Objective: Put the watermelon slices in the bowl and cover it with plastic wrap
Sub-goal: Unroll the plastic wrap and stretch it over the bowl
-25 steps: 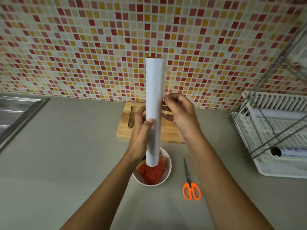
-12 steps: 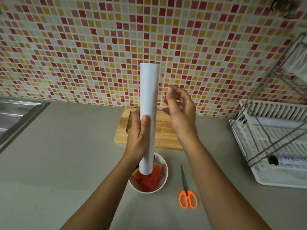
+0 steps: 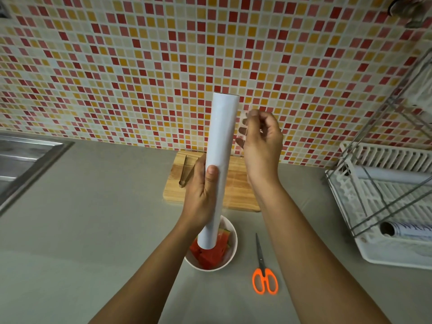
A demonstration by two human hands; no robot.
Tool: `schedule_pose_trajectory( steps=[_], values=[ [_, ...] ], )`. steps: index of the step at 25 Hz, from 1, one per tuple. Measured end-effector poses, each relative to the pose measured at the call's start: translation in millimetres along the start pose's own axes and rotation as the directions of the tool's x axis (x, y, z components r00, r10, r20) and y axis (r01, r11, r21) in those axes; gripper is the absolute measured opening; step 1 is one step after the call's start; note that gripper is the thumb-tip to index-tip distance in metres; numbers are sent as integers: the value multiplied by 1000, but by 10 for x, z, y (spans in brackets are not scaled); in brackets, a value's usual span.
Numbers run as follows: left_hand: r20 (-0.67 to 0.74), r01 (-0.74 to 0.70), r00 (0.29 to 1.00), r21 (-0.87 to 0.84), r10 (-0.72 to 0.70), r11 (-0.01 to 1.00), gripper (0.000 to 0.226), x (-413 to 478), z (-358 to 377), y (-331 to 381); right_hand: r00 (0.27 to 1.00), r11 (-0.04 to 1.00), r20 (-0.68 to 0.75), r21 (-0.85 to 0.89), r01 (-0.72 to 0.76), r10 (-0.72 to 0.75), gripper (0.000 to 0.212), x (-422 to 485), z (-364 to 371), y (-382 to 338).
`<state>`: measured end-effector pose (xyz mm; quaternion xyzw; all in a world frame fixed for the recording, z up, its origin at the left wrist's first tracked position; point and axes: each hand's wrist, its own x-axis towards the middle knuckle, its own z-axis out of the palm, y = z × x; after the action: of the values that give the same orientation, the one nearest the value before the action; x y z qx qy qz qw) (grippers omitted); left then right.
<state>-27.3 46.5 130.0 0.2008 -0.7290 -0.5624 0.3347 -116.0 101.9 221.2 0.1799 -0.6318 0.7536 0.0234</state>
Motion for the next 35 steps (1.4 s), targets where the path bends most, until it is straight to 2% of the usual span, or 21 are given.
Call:
schedule_pose_trajectory(
  steps=[3, 6, 9, 13, 15, 19, 24, 26, 28, 30, 33, 35],
  values=[
    [-23, 11, 1000, 3, -11, 1000, 25, 26, -19, 19, 993, 994, 110, -111, -21, 33, 24, -104, -94, 119],
    [-49, -46, 998, 43, 48, 998, 19, 37, -37, 77, 985, 965, 173, -254, 63, -19, 33, -435, -174, 406],
    [-45, -26, 999, 44, 28, 999, 16, 35, -20, 85, 978, 915, 131, -349, 201, -164, 31, -638, -144, 653],
    [-17, -33, 999, 61, 34, 998, 36, 6, -20, 74, 989, 924, 9, -355, 142, -149, 22, -617, -132, 751],
    [-53, -42, 997, 102, 48, 994, 34, -1, -38, 61, 985, 916, -16, -372, 154, -172, 22, -604, -182, 796],
    [-97, 59, 994, 91, -50, 994, 23, -15, -101, -25, 986, 890, 7, -429, 154, -167, 24, -579, -301, 893],
    [72, 247, 968, -71, -242, 966, 30, -11, -116, -36, 996, 870, 27, -485, 89, -87, 25, -485, -452, 982],
    [130, 327, 941, -124, -311, 937, 35, -14, -98, -39, 999, 909, 14, -415, -33, 43, 27, -558, -479, 1051],
    [137, 291, 949, -30, -284, 956, 34, -53, -63, -69, 970, 939, 49, -267, -216, 237, 32, -689, -490, 1128],
    [118, 234, 962, 115, -247, 965, 49, -98, -34, -134, 936, 923, 96, -228, -309, 337, 32, -803, -501, 1212],
    [72, 170, 978, 290, -198, 942, 52, -103, -9, -250, 953, 888, -13, -359, -286, 301, 29, -889, -518, 1328],
    [66, 149, 980, 367, -185, 918, 46, -95, -8, -316, 954, 882, -44, -369, -293, 298, 31, -955, -522, 1382]
  ],
)
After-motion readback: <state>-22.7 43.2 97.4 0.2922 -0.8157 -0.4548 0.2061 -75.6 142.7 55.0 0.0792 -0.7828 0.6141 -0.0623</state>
